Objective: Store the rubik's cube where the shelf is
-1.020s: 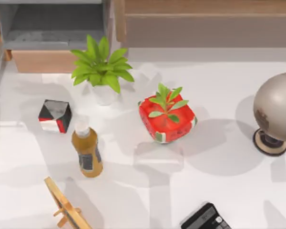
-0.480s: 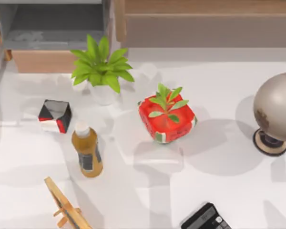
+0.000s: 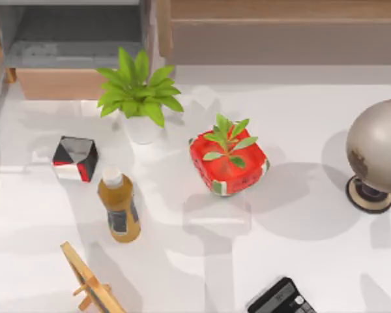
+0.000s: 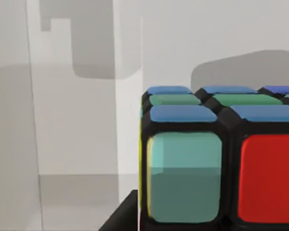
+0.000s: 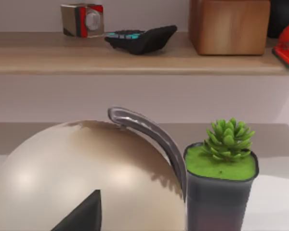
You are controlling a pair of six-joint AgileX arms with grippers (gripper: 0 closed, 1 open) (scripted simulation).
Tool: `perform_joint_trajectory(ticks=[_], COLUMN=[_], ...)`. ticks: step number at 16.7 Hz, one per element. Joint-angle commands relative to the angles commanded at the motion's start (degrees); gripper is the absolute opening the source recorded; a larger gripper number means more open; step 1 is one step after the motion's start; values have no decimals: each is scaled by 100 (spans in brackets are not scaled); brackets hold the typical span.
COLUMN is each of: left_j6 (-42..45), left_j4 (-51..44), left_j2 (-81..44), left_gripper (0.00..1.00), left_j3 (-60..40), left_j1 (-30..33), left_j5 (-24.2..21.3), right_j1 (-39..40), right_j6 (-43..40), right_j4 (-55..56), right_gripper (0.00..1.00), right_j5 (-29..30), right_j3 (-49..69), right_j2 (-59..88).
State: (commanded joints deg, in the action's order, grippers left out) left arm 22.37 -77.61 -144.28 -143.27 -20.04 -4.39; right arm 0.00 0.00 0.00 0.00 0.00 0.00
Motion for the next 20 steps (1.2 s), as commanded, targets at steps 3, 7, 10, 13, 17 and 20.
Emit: perform_joint_trajectory(ticks=[3, 7, 10, 13, 17, 20], left_j6=[-34, -20, 56, 301, 859, 1309], left_j4=[71, 65, 71, 286, 1098, 2110], left_j2=[-195, -197, 102, 890, 2438, 3412], left_gripper=[0, 0, 0, 0, 0, 0], left_j3=[-52, -32, 135, 355, 499, 654], left_j1=[54, 37, -5, 11, 335, 843], left_j5=[-30, -24, 107, 394, 842, 1176], right_j1=[0, 0, 0, 0, 0, 0], right_j6=[0, 0, 0, 0, 0, 0], right_j4=[0, 0, 0, 0, 0, 0], right_gripper=[100, 100, 100, 100, 100, 100], right_j5=[0, 0, 0, 0, 0, 0], right_j3=[0, 0, 0, 0, 0, 0], right_j2=[0, 0, 0, 0, 0, 0])
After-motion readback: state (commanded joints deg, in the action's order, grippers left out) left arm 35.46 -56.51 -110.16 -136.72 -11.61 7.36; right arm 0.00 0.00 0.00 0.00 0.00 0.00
